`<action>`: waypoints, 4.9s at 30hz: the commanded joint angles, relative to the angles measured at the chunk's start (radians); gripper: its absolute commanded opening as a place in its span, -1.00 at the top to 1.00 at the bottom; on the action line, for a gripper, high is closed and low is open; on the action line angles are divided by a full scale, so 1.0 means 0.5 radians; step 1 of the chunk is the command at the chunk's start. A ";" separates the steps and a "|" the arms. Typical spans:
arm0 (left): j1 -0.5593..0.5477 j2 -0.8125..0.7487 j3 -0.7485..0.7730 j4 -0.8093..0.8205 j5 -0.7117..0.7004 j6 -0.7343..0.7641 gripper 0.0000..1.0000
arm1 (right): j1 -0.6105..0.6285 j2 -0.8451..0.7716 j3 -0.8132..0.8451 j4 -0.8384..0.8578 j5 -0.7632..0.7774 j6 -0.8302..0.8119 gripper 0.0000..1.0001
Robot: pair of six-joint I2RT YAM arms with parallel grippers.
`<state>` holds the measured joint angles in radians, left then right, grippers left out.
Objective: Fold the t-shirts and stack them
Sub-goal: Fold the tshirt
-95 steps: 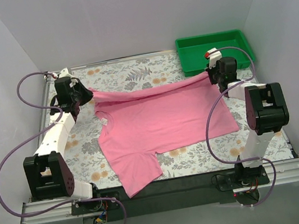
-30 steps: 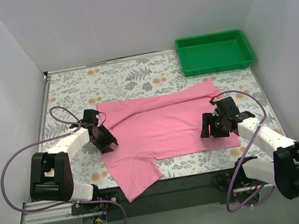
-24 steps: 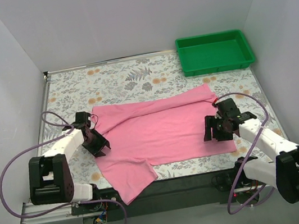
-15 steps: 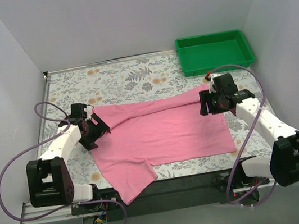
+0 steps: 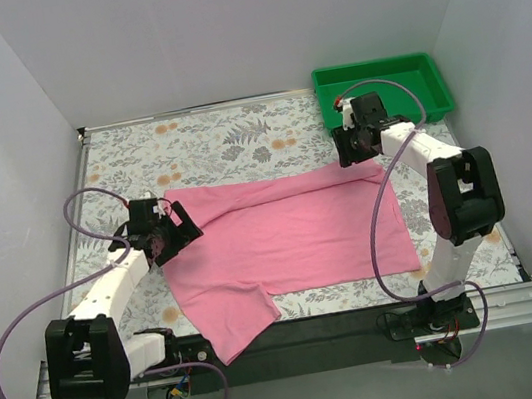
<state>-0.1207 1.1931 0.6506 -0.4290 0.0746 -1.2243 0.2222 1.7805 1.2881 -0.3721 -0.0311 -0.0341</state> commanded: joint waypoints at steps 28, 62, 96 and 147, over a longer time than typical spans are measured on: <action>-0.157 0.114 0.006 0.171 -0.079 0.092 -0.64 | -0.294 0.541 0.461 0.167 -0.042 -0.171 0.17; -0.163 0.117 0.006 0.171 -0.085 0.093 -0.64 | -0.297 -0.069 0.091 0.158 -0.349 -0.263 0.97; -0.102 0.175 0.349 -0.123 -0.391 -0.233 -0.56 | -0.285 -0.972 -1.177 0.177 -0.165 0.354 0.97; -0.357 1.547 1.580 -0.437 -0.787 -0.018 0.43 | -0.288 -0.861 -1.214 0.336 -0.254 0.323 0.97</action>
<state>-0.2844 1.9743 1.4078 -0.6456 -0.2813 -1.2469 0.0799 1.3491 0.6891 -0.2329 -0.1417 0.1318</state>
